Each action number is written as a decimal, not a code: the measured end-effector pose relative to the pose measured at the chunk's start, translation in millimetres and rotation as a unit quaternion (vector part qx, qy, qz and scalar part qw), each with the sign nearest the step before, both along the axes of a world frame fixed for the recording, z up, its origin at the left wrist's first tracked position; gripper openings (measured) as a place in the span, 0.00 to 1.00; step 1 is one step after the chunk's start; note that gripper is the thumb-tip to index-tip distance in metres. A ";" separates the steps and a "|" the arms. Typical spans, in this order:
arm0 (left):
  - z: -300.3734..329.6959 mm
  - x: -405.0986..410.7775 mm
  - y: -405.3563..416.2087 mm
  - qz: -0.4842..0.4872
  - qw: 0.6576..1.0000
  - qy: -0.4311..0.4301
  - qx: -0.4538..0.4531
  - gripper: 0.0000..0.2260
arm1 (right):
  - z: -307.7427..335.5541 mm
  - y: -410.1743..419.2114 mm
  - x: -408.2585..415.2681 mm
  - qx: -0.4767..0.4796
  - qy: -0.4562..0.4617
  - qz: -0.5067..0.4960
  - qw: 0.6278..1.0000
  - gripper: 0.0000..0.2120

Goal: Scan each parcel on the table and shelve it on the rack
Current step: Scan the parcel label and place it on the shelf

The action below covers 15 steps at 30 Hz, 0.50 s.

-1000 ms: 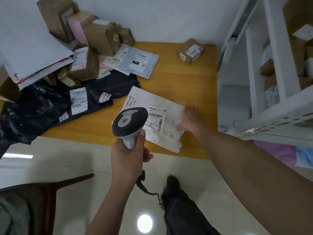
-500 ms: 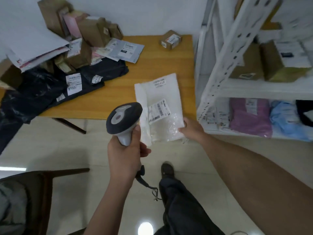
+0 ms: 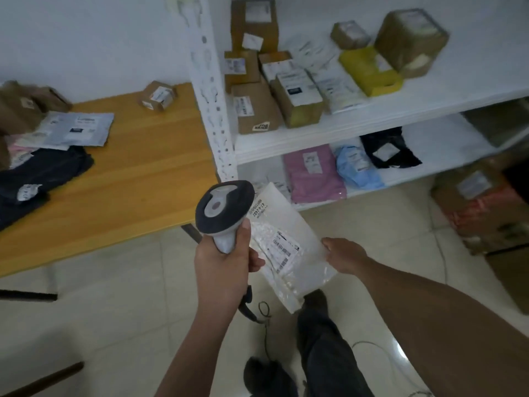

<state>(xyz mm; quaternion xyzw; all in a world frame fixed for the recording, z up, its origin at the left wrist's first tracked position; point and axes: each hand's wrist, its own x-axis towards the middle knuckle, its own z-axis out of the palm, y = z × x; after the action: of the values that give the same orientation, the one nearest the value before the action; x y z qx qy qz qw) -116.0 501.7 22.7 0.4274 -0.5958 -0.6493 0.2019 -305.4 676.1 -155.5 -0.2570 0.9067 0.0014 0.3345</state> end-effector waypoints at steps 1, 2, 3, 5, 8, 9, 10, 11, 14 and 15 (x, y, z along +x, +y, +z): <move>0.1 -10.0 7.1 -0.010 1.000 0.002 -0.002 0.14 | -1.4 8.7 -5.1 0.003 0.000 -0.019 1.000 0.12; 0.3 -20.1 14.3 -0.019 1.000 0.001 -0.005 0.14 | -1.9 16.5 -10.9 0.006 0.000 -0.036 0.999 0.12; 0.3 -30.5 22.0 -0.028 1.000 0.001 -0.009 0.14 | -3.7 24.2 -17.7 0.007 0.001 -0.052 0.999 0.13; -0.9 -51.8 37.8 -0.040 0.999 0.005 -0.018 0.14 | -6.6 38.4 -32.8 0.002 -0.001 -0.085 0.996 0.16; -9.7 -85.9 61.7 -0.049 0.998 0.001 -0.028 0.15 | -12.2 59.1 -63.0 -0.018 -0.010 -0.132 0.991 0.16; -14.0 -98.4 70.2 -0.050 0.998 -0.003 -0.030 0.15 | -17.8 66.8 -75.0 -0.026 -0.015 -0.144 0.989 0.13; -19.2 -111.6 79.0 -0.048 0.998 -0.007 -0.031 0.16 | -23.3 74.3 -87.8 -0.033 -0.020 -0.154 0.987 0.09; -25.0 -126.1 87.9 -0.044 0.998 -0.012 -0.032 0.16 | -29.4 81.5 -101.4 -0.043 -0.027 -0.163 0.985 0.06; -47.4 -171.9 113.4 -0.017 0.999 -0.025 -0.028 0.15 | -47.8 95.3 -147.9 -0.075 -0.058 -0.185 0.978 0.10; -56.7 -187.0 121.3 -0.007 0.999 -0.030 -0.024 0.15 | -55.1 98.2 -164.1 -0.088 -0.065 -0.185 0.977 0.12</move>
<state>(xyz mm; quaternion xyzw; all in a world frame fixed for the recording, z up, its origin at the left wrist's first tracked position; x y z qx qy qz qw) -303.0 622.9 -34.1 0.4375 -0.6200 -0.6230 0.1899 -469.5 774.3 -210.6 -0.1124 0.9113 -0.1573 0.3636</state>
